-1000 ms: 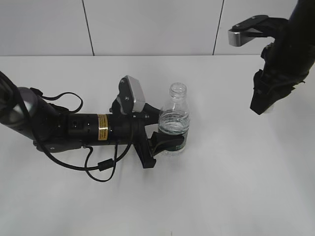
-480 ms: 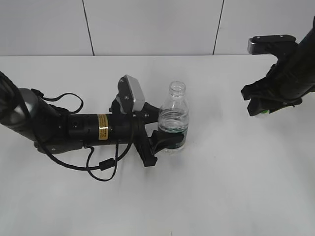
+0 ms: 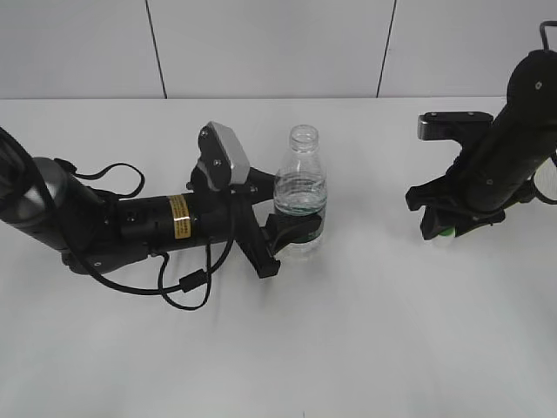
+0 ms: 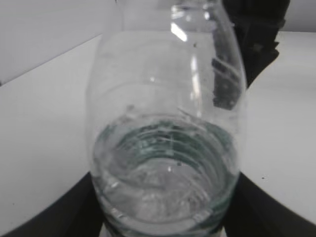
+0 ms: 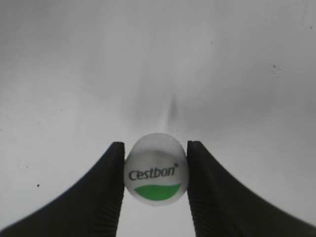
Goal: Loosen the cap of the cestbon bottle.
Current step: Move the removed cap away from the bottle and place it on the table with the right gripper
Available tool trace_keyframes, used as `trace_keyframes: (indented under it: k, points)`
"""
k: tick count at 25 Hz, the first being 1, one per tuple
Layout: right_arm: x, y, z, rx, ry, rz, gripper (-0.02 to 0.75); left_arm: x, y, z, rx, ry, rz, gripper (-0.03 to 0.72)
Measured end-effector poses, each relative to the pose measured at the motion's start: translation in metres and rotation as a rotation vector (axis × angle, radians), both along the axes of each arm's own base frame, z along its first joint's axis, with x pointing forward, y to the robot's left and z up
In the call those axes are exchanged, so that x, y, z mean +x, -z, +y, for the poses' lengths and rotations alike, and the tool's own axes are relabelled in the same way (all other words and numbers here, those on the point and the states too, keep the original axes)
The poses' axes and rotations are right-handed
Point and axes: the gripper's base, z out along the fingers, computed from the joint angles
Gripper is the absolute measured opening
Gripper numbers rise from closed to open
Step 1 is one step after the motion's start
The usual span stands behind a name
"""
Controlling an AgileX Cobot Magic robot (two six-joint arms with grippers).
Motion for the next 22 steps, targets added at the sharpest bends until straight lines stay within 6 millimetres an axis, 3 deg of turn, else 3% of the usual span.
trace_keyframes:
  k: [5,13,22]
  points:
    - [0.003,0.013,0.001,0.0,0.008,0.008,0.295,0.001,-0.001,0.0,-0.014,-0.008,-0.002,0.415]
    - [0.005,0.015,0.002,0.012,0.002,-0.01,0.307,0.001,-0.001,0.0,-0.017,-0.01,-0.002,0.415]
    - [0.005,0.014,0.004,0.045,0.02,-0.007,0.519,0.001,-0.002,0.0,-0.018,-0.01,-0.003,0.415]
